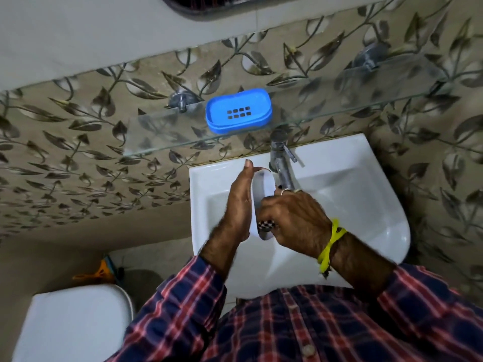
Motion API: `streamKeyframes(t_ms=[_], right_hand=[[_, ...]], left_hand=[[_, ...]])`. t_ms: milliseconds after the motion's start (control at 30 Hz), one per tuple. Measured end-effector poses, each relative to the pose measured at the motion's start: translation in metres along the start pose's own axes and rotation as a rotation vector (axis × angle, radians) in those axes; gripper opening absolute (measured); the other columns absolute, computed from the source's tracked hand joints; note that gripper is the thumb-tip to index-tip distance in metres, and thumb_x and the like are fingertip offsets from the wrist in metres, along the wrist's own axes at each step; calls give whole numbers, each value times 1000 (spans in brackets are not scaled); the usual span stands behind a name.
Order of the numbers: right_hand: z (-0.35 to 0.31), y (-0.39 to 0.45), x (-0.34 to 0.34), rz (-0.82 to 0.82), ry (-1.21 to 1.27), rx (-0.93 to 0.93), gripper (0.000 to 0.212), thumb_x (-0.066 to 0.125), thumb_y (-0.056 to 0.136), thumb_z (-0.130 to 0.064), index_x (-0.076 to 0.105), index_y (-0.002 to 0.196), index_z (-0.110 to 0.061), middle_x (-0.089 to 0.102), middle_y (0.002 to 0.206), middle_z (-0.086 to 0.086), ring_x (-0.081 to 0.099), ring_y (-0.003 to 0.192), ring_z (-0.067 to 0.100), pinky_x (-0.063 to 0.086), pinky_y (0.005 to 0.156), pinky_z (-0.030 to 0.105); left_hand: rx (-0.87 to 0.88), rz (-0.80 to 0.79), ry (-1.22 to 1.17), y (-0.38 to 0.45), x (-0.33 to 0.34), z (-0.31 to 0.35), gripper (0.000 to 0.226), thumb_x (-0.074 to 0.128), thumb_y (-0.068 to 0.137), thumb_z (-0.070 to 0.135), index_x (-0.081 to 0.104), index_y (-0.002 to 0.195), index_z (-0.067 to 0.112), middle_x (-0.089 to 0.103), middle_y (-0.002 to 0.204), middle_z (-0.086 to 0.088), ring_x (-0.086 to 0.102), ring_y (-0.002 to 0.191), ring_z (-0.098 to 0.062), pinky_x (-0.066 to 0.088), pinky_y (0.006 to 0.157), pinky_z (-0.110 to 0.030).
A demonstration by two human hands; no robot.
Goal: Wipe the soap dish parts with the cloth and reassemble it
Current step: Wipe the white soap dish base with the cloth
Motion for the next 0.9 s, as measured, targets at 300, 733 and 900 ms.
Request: streamKeyframes(t_ms=[300, 733, 900], right_hand=[[2, 10, 0, 120, -127, 191, 7, 68, 57, -12, 67, 62, -16, 60, 66, 4, 61, 58, 34, 45, 47, 33], [1, 31, -9, 452, 22, 363, 10, 68, 72, -26, 71, 79, -20, 67, 79, 2, 65, 69, 29, 49, 57, 33], [5, 32, -6, 445, -39, 413, 7, 71, 68, -20, 70, 73, -17, 65, 75, 3, 65, 67, 33, 48, 54, 33]], left_hand=[[106, 45, 4, 7, 9, 17, 54, 60, 82, 65, 68, 94, 13, 68, 83, -11, 66, 83, -26, 51, 86, -37], [201, -52, -29, 5, 13, 6, 49, 38, 104, 44, 62, 81, 9, 67, 77, -10, 66, 80, -22, 52, 80, -33], [219, -92, -47, 5, 9, 9, 55, 33, 104, 48, 65, 78, 12, 67, 74, -8, 66, 76, -19, 52, 74, -30]])
Point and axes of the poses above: each hand's wrist, its own y-axis towards the middle knuckle, its own x-axis out of the palm, z = x × y, the point moved 2 cm from there along y, towards the middle knuckle
